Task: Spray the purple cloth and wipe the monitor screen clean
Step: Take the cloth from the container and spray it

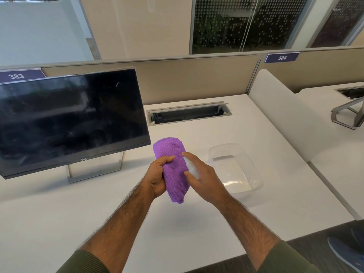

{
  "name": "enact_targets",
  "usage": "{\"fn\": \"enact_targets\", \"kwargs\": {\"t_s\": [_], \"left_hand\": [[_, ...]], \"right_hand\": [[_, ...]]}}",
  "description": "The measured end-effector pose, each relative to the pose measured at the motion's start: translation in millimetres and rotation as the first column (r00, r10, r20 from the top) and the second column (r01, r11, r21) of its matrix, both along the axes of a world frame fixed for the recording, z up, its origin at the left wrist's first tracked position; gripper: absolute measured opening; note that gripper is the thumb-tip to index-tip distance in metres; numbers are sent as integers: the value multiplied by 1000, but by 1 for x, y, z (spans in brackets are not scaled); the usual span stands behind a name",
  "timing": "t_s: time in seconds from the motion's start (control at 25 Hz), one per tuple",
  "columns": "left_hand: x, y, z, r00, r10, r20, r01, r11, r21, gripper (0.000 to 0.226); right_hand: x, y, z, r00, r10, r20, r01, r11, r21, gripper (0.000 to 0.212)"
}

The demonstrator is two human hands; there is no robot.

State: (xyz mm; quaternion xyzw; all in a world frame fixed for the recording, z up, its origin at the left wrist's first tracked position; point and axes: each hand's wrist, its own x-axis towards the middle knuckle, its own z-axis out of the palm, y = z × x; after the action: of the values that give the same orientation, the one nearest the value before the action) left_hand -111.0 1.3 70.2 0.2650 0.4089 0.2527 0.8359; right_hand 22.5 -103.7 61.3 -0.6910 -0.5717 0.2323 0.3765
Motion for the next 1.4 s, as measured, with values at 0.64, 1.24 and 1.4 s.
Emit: {"fn": "enact_targets", "kwargs": {"t_s": [0.64,1.24,1.4], "left_hand": [[3,4,1,999,-22,25,22,1000,-2,29],[2,10,0,999,-5,-40,6,1000,3,34],[1,12,0,999,-8,-37,8,1000,3,39]], "right_hand": [[2,5,-7,999,-26,-22,25,999,-35,59],[0,8,-7,996,-77,39,78,996,-31,57],[0,10,-5,999,-2,50,2,1000,-18,57]]}}
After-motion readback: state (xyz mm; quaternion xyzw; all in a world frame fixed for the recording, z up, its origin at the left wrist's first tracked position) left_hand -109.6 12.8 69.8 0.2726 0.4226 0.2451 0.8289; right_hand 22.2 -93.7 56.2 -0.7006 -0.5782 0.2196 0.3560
